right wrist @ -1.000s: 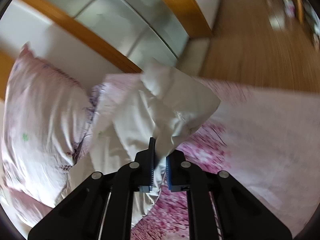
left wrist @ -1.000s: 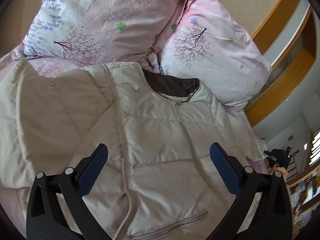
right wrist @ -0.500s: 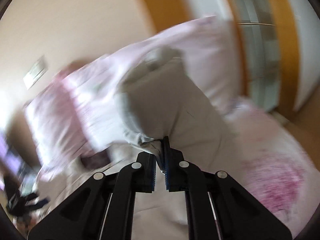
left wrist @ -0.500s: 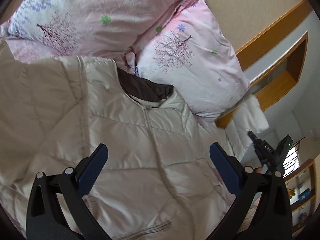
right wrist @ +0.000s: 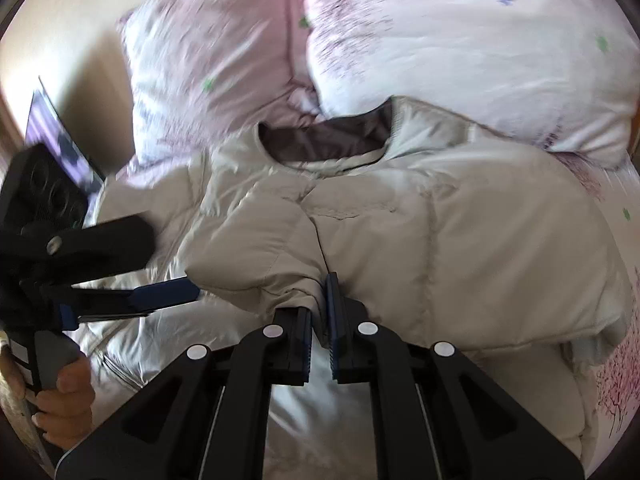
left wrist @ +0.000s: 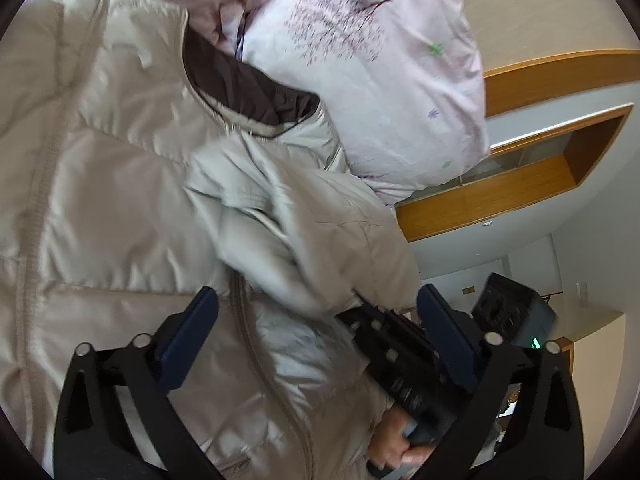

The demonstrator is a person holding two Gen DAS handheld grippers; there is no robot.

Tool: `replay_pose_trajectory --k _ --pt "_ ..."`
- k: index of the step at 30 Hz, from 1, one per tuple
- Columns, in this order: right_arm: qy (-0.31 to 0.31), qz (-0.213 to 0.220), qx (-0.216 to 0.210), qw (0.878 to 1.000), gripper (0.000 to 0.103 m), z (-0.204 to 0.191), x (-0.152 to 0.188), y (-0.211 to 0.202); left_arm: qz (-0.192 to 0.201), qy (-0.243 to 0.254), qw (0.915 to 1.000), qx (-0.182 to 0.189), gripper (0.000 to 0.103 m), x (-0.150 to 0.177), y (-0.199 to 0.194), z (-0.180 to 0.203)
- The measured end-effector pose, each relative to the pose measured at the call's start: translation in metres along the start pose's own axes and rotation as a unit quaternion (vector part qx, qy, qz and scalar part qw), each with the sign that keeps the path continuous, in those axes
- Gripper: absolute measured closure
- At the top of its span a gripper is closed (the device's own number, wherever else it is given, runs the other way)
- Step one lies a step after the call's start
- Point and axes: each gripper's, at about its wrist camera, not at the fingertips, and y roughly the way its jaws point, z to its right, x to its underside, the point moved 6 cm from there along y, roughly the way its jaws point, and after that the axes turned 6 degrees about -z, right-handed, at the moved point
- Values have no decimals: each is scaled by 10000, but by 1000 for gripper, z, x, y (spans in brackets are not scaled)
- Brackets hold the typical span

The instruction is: Fold large clothes

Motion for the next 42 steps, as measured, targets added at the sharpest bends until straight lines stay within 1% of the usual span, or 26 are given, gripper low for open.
replay_pose_trajectory --k 3,4,5,6,7,8,9,11,12,15,18,20,23,24,25,27,29,30,31,32,33,34,35,38,41,42 --pt "-435 -95 371 9983 89 -16 4 2 -141 -340 9993 37 34 -4 13 -9" --pt "-538 -126 470 9974 83 -16 4 3 -175 -426 9989 55 42 -5 16 -11" --pt "-625 -158 559 9964 70 -17 8 1 -192 -493 9986 38 46 -6 19 -14" --pt "-646 -178 563 9962 60 -15 7 0 -190 -544 9983 -47 55 -8 21 -19" --pt "-646 -173 527 9964 39 -16 7 -1 -197 -560 9982 -111 64 -9 22 -22" --pt "-625 -115 449 9970 23 -16 8 -6 -209 -581 9979 -192 68 -9 23 -25" --pt "-567 14 323 9979 21 -15 10 -15 -205 -602 9977 -220 74 -10 24 -28" --pt "-436 128 175 9988 21 -12 10 -27 -182 -636 9974 -284 81 -14 23 -32" --pt "-267 215 35 9994 21 -7 7 -33 -134 -594 9975 -359 84 -16 19 -34" --pt "258 417 -181 9986 21 14 1 -52 147 -322 9977 -580 87 -28 -3 -29" --pt "771 598 -230 9950 21 41 -4 -68 469 -90 9961 -736 87 -33 -35 -26" --pt "1091 680 -237 9914 21 56 -6 -74 574 -3 9941 -915 87 -33 -51 -32" --pt "1573 700 -302 9846 23 73 -8 -74 509 -73 9910 -1240 85 -26 -60 -52" --pt "1675 650 -338 9832 24 74 -9 -71 418 -143 9892 -1395 83 -22 -57 -61" --pt "1728 574 -380 9825 28 72 -9 -66 333 -201 9874 -1534 78 -20 -53 -68" --pt "1717 337 -492 9833 35 58 -11 -54 271 -284 9851 -1673 70 -16 -51 -81" --pt "1581 59 -601 9856 48 37 -15 -38 298 -270 9852 -1666 67 -15 -52 -83" --pt "1497 -65 -660 9865 50 27 -17 -30 315 -258 9851 -1669 61 -14 -56 -81" --pt "1409 -172 -710 9873 55 17 -19 -23 338 -242 9850 -1672 52 -13 -60 -79" --pt "1280 -291 -766 9884 61 2 -22 -15 396 -205 9848 -1681 47 -11 -65 -76" --pt "1158 -380 -812 9892 63 -9 -24 -9 531 -125 9842 -1684 38 -7 -77 -71" --pt "1026 -465 -853 9900 68 -22 -26 -2 643 -58 9836 -1683 33 -5 -88 -69" --pt "852 -568 -886 9908 72 -38 -28 7 762 8 9830 -1670 32 -2 -98 -65" --pt "507 -778 -991 9907 78 -73 -32 27 1168 147 9798 -1618 29 16 -146 -62" --pt "326 -866 -996 9907 79 -96 -36 43 1637 120 9709 -1743 29 38 -196 -74" --pt "292 -883 -980 9908 79 -100 -37 47 1820 53 9662 -1828 29 48 -215 -83"
